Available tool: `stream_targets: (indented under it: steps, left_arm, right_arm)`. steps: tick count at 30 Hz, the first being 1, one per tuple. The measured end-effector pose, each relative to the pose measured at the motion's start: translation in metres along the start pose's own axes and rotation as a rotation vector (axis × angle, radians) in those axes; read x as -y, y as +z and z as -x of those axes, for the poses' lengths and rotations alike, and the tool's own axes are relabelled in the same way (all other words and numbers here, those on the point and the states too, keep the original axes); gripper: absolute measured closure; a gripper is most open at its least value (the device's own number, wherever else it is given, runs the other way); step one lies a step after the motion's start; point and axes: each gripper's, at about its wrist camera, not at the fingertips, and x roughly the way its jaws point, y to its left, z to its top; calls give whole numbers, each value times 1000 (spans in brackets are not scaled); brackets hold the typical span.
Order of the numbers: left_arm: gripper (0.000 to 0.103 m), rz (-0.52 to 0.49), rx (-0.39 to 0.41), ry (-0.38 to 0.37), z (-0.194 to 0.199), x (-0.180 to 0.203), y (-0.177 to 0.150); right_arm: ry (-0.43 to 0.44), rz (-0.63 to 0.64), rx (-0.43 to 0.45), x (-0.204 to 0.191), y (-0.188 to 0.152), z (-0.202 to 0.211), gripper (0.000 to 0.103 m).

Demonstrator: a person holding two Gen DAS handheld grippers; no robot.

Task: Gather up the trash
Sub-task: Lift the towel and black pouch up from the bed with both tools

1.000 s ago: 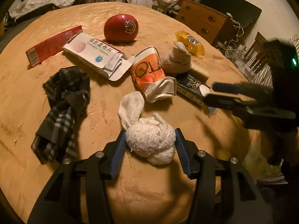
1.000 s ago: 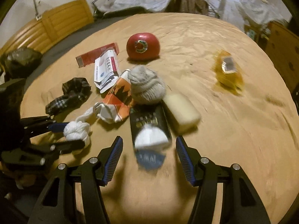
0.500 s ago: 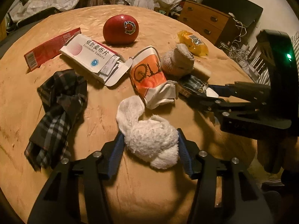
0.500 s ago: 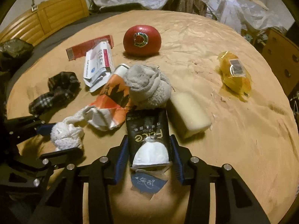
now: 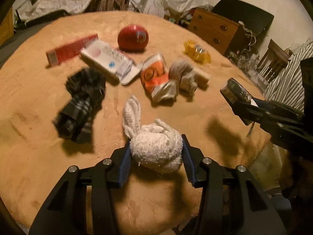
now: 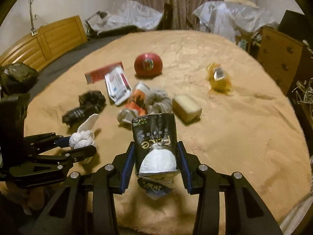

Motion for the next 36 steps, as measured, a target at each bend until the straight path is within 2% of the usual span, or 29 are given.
stream_targets:
  steps: [7,11,15,19,28,36]
  left_arm:
    - [58,-43,156,-31,51,20,14]
    - [58,-69,237,-11,78,33,20]
    - [58,-71,309,27,102,43,24]
    - [58,-82,388,109,121,54,26]
    - [58,-78,487,187,152,71,14]
    - [58,-67,479,211,159,77,5]
  right_arm:
    - [-12,-38,133,-13,2,52,60]
    - [-27,-64,210,-19,1,81,59]
    - [-67,-58,279,-28,0,105,59]
    - [-97,-51,338,-37,-1,127,59]
    - [-143,-36,458,-66,-14,175,59]
    - [-139,-41,466,-69,-20,189,59]
